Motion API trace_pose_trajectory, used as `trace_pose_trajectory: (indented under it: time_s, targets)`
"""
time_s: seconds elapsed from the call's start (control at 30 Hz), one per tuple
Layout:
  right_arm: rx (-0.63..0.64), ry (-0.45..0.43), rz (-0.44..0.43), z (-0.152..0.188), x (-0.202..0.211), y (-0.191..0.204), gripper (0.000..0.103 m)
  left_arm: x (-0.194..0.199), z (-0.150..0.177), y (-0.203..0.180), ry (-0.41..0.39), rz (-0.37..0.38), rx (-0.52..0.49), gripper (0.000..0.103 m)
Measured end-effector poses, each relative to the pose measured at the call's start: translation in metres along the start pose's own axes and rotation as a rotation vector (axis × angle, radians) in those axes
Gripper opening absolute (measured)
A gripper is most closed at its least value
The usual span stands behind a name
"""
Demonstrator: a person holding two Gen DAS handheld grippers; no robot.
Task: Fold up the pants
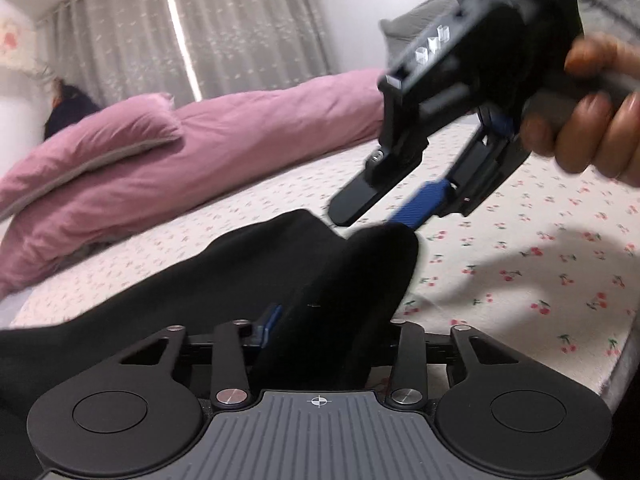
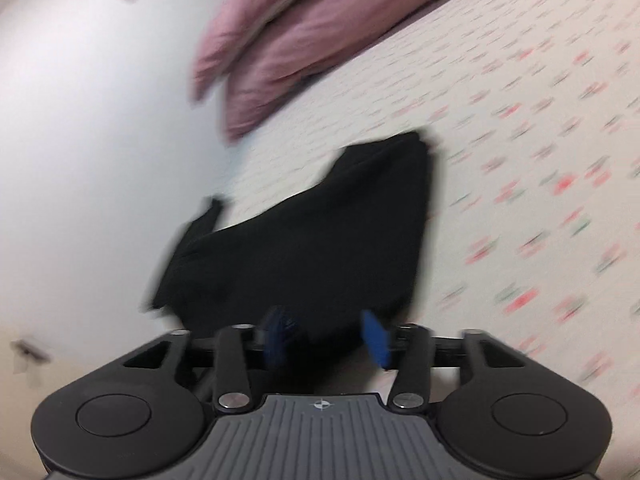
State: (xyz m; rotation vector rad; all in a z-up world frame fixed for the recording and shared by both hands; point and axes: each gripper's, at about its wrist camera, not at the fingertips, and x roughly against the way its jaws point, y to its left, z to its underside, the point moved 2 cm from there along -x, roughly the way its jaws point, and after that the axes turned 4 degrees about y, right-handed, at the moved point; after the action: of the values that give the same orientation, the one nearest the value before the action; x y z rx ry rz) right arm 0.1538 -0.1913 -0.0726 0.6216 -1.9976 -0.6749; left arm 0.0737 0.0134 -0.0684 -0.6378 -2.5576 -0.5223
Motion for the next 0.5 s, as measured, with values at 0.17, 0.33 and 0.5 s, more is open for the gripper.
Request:
trace_pose_trajectory:
  time_s: [0.17,0.33,0.5]
  targets:
    - [-0.094,-0.008,-0.026,-0.019,-0.029,-0.021,0.054,0.003,0.001,0.011,0.011,0.029,0.049,0.029]
    - [-0.05,-0.029,-0.032,-0.031,-0.053,-0.007,0.054,0.004,0.004,0.008,0.024,0.044,0.055,0.028]
    - [-0.017,-0.065,-0.032,-0.043,-0.068,0.001,0.051,0.0,0.005,0.006,0.027,0.051,0.062,0.026]
